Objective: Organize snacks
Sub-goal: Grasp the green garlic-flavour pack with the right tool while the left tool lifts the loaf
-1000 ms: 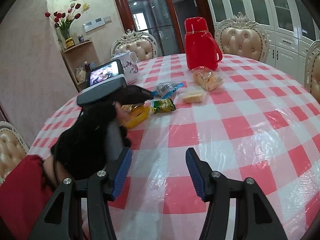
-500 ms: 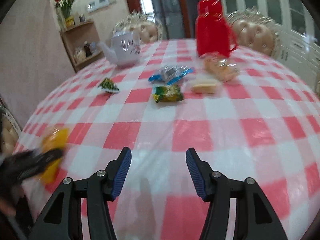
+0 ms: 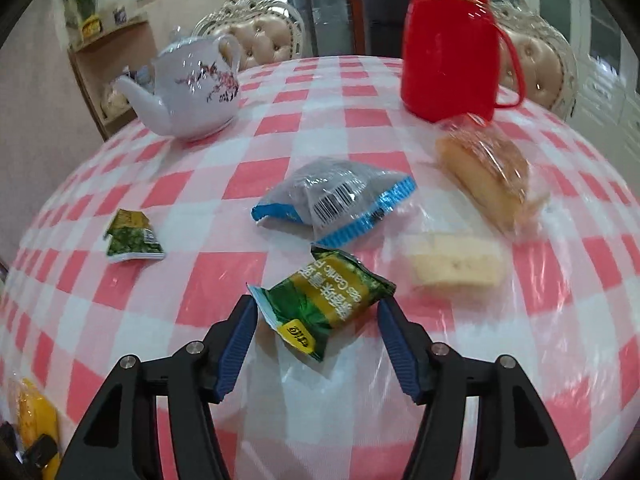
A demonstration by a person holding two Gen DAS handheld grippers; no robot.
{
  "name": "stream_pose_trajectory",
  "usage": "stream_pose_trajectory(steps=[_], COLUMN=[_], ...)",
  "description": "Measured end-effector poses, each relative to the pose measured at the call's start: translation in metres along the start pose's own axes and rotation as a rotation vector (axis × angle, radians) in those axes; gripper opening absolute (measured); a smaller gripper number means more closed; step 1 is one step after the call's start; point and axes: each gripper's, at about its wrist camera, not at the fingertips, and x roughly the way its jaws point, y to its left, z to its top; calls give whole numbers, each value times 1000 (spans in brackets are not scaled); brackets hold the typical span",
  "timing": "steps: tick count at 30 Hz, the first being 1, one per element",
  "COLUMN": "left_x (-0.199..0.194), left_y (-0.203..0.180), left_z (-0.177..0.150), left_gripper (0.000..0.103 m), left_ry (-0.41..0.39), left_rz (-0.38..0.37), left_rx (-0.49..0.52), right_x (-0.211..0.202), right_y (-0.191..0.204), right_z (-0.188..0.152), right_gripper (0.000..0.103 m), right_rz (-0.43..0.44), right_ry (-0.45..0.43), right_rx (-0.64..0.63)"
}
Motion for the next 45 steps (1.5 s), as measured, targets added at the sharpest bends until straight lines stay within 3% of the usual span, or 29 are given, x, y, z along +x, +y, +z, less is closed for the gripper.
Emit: stream_pose_trajectory(steps=[2,4,7,10,12,13,14,15,16,21,29,30,31,33,35,39,45], left_x=[0,-1,-1,-2,-3,-3,-3,-3,-3,-2,-1,0,0,0,2,3,-1], left_y=[2,3,3,5,7,8,9,9,9,8,5,4,3,2,2,5,22], left_z=[0,0,-1,-1,0,0,0,0,0,0,1,1,1,1,2,4,10], left_gripper=[52,52,52,52,52,52,52,52,52,52,52,52,52,52,52,52,52], left_ry=[9,8,9,12,19,20,19,18,17,18,7,5,2,-4,-10,-10,-10], left_rz=[-20,-20,-19,-24,-29,-36,-39,-38,-37,-28,-14,-10,-6,-3,-2,-12,-49], left_rx=[-16,-22,-20,-28,-42,-49,-50,-49,-49,-46,-33,-29,-26,-21,-15,-23,-85], right_x=[-2,-5,-14,-18,-16,-12,-10,-8,-6,-7,27,25,24,22,15,-16,-91], right_y=[-1,-3,0,2,-1,-4,-5,-5,-5,-8,5,5,5,5,10,25,55], right_z=[-1,-2,-8,-14,-7,0,4,7,11,28,34,33,33,32,25,3,-48], right_gripper=[55,19,10,10,17,37,50,72,76,76,76,73,58,47,42,41,41], right_rz=[19,38,53,28,-1,-23,-32,-19,6,107,55,57,67,49,17,44,65], right_ry=[-7,-18,-35,-11,-13,-11,-11,-17,-25,-77,5,-6,-13,-17,-33,-71,-145], right_rx=[-7,-3,-23,-48,-40,-37,-45,-64,-99,-177,-235,-237,-233,-221,-233,-223,-203])
